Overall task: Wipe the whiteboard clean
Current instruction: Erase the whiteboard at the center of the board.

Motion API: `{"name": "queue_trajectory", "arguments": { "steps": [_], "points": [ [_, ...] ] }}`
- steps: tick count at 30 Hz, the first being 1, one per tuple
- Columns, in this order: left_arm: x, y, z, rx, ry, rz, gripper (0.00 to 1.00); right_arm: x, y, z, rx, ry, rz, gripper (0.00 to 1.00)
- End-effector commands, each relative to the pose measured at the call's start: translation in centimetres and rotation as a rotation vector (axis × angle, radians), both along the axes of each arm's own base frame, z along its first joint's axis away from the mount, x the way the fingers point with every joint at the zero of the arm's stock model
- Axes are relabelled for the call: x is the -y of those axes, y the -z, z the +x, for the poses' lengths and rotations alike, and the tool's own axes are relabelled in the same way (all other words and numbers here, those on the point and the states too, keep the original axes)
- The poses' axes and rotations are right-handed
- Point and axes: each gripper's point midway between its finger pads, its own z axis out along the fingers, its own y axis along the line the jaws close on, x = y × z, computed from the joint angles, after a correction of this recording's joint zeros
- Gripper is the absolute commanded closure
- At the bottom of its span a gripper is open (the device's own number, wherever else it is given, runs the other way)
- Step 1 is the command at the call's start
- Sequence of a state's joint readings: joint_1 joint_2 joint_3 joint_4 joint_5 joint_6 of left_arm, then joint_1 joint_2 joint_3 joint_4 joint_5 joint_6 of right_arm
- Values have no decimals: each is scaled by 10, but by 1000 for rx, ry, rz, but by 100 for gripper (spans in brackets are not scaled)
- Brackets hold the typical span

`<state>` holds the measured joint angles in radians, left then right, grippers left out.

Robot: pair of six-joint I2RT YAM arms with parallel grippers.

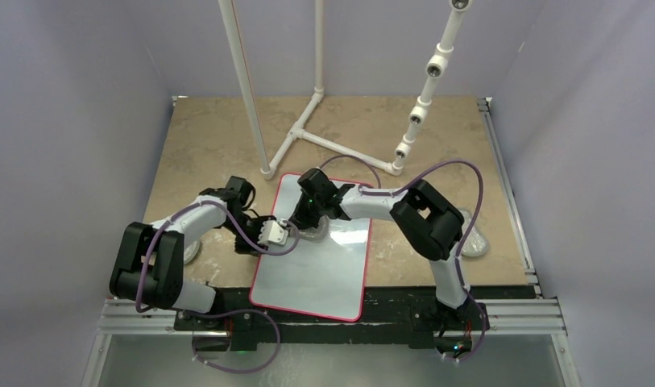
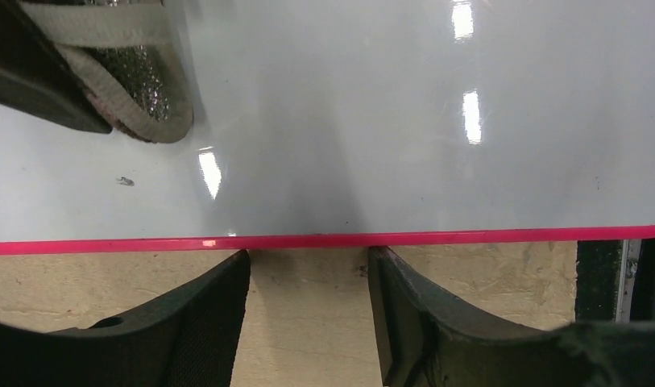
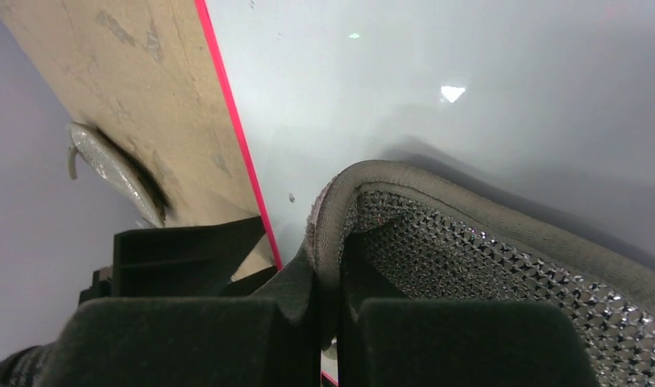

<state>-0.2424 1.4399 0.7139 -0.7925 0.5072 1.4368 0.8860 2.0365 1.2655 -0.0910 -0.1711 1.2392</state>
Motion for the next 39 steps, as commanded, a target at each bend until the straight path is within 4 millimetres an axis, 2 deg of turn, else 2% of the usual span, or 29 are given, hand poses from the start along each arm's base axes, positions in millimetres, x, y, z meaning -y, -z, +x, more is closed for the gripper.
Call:
{"name": "queue_trajectory", "arguments": {
  "steps": [1, 5, 8, 11, 14, 18, 21, 28, 32, 39],
  "points": [
    [-2, 21, -10, -15, 42, 41, 46, -13, 5, 15, 28, 42, -31, 100],
    [0, 14, -8, 6, 48, 32, 47, -41, 18, 23, 14, -10, -56, 100],
    [-2, 13, -8, 3, 45, 46, 48, -46, 37, 20, -29, -41, -89, 100],
    [-6, 7, -2, 23, 22, 57, 49, -24, 48, 23, -42, -2, -136, 100],
    [-7, -11, 14, 50, -28, 22, 49, -6, 46, 19, -45, 27, -108, 100],
    [5, -49, 31, 60, -69, -53, 48, -3, 54, 18, -34, 20, -117, 100],
    [19, -66, 25, 45, -41, -131, 46, -6, 58, 19, -32, 30, -109, 100],
    [31, -28, -11, -14, 69, -58, 46, -3, 59, 18, -36, 38, -108, 100],
    [28, -12, -17, -23, 88, -22, 47, -5, 60, 16, -43, 31, -99, 100],
    [14, 16, -22, -11, 97, 59, 48, -9, 47, 10, -10, -47, -91, 100]
  ]
}}
